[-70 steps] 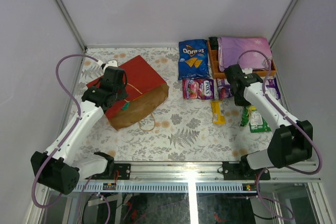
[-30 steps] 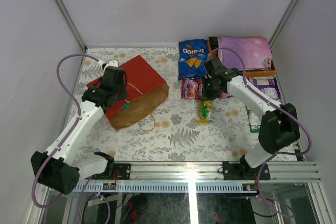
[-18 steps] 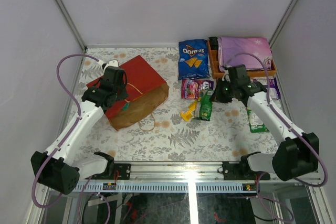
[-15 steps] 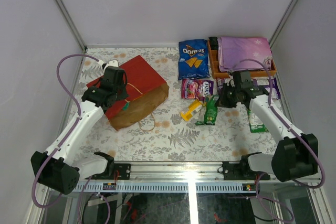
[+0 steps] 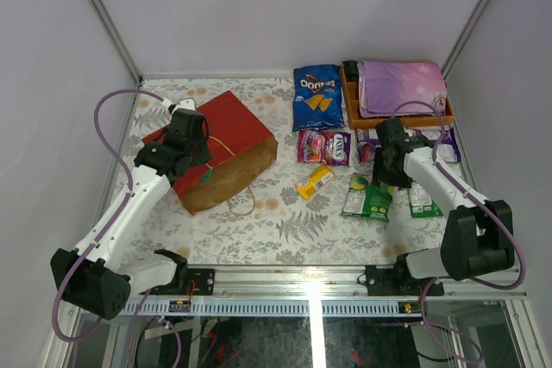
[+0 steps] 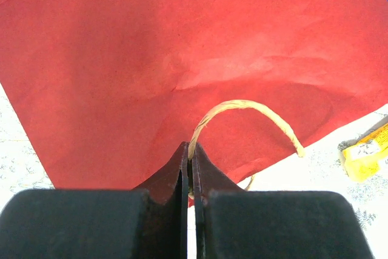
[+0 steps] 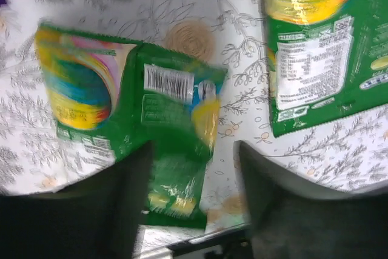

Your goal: Take the snacks out of the paper bag

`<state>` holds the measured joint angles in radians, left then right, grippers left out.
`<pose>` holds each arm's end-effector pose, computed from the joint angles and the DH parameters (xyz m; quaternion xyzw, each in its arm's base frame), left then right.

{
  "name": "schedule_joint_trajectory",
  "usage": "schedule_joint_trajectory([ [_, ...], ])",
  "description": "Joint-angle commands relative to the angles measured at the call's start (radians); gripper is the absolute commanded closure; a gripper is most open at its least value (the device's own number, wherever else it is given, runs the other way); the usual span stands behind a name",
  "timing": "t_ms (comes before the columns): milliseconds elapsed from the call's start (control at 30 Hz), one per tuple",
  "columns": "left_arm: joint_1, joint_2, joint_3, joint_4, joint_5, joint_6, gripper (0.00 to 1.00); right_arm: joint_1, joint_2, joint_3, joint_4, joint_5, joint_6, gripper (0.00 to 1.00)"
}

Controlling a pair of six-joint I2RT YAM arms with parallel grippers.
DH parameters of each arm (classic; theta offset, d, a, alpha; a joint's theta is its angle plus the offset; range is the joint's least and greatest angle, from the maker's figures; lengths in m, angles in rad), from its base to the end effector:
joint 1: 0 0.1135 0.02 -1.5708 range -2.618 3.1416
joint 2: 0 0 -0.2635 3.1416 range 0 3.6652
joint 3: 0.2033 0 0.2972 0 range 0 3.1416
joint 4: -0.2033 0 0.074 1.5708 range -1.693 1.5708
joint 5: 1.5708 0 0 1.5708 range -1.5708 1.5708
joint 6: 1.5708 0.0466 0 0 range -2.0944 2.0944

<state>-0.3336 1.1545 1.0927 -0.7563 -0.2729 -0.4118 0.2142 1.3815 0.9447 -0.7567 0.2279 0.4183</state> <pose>0.2771 -0.0827 0.3096 -0.0860 0.9187 -0.0148 0.3852 0.2988 0.0542 0.1925 0.1206 0.9686 -0.0482 0.2118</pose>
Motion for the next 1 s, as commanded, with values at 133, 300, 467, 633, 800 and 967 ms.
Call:
schedule_joint_trajectory([
  [133, 0.007, 0.006, -0.008, 0.043, 0.025, 0.021, 1.00, 0.124, -0.067, 0.122, -0.068, 0.291, -0.001, 0.01],
  [300, 0.007, 0.008, -0.011, 0.044, 0.029, 0.024, 1.00, 0.200, -0.133, 0.045, 0.021, 0.086, 0.062, 0.14],
  [467, 0.007, 0.010, -0.014, 0.046, 0.031, 0.024, 1.00, 0.210, -0.143, -0.165, 0.166, 0.022, 0.177, 0.28],
  [633, 0.008, 0.016, -0.014, 0.048, 0.046, 0.027, 1.00, 0.210, -0.100, -0.249, 0.237, -0.033, 0.202, 0.26],
  [800, 0.007, 0.011, -0.014, 0.048, 0.044, 0.029, 1.00, 0.216, 0.025, -0.248, 0.241, -0.047, 0.177, 0.22],
  [967, 0.007, 0.008, -0.015, 0.048, 0.045, 0.028, 1.00, 0.219, 0.085, -0.185, 0.184, 0.049, 0.146, 0.21],
])
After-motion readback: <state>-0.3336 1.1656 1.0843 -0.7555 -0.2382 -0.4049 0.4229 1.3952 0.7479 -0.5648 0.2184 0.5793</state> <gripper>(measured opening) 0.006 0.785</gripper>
